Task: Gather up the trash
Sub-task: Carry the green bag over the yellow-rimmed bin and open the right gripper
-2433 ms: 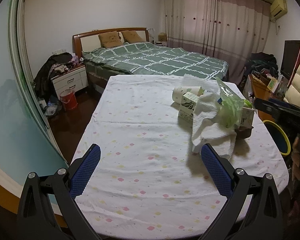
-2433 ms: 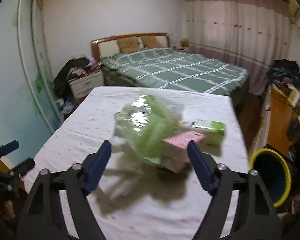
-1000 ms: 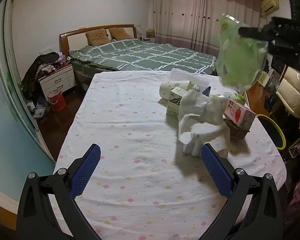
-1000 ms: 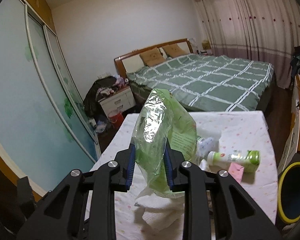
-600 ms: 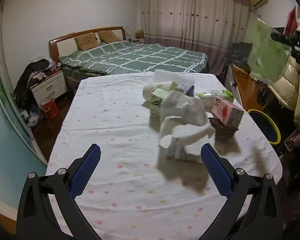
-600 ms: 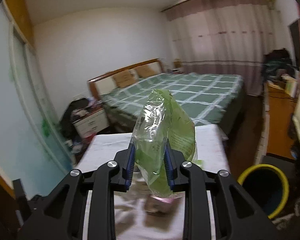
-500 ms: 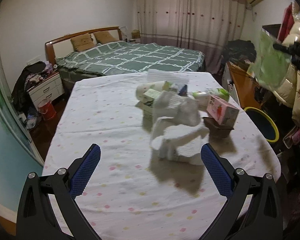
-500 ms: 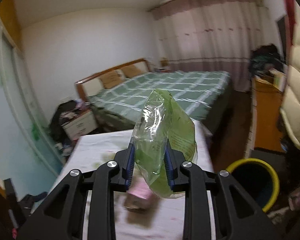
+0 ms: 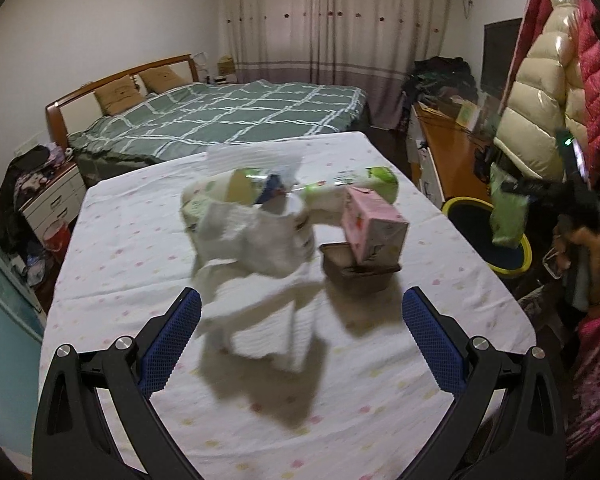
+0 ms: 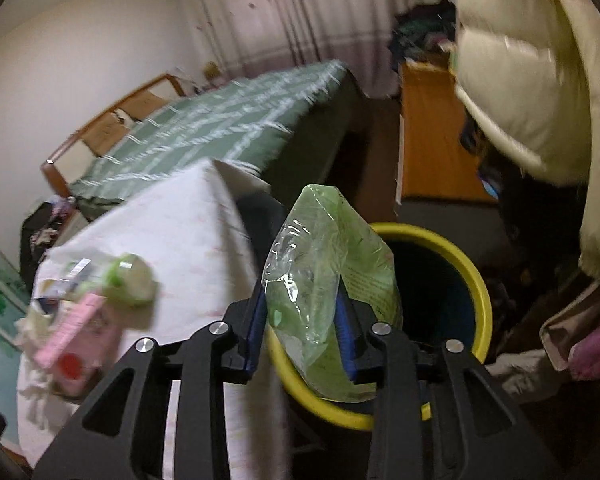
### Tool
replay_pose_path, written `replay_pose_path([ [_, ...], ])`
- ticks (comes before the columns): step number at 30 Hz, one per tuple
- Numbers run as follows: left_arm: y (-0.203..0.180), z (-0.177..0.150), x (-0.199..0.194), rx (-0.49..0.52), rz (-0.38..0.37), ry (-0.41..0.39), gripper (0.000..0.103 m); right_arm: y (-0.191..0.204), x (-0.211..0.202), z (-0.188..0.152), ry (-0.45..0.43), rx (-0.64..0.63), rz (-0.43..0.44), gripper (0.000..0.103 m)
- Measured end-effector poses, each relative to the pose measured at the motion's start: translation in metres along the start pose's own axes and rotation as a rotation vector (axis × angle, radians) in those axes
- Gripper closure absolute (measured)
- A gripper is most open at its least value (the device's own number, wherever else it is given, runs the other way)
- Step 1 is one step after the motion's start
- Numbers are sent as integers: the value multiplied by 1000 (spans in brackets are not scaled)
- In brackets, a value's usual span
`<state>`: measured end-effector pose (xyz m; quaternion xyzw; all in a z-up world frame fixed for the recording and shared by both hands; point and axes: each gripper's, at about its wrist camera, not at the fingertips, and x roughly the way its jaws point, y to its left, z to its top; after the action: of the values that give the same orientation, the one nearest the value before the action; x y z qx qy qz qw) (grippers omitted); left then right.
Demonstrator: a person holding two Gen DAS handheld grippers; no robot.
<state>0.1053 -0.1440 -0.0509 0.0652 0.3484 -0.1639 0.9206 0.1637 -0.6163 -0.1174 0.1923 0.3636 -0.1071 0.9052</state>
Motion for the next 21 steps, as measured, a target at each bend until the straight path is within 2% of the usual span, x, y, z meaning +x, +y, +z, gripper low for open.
replay_pose_path([
  [3, -12, 7, 9, 19, -6, 5, 4, -16, 17, -4, 26, 19, -26, 69],
  [5, -18, 11, 14, 30, -11, 8, 4, -21, 25, -5, 38, 21, -43, 59],
  [8, -28, 17, 22, 46, -23, 10, 4, -27, 27, -8, 38, 31, -41, 51],
  [21, -53, 53, 59, 92, -53, 31, 4, -26, 2, -3, -1, 31, -14, 45],
])
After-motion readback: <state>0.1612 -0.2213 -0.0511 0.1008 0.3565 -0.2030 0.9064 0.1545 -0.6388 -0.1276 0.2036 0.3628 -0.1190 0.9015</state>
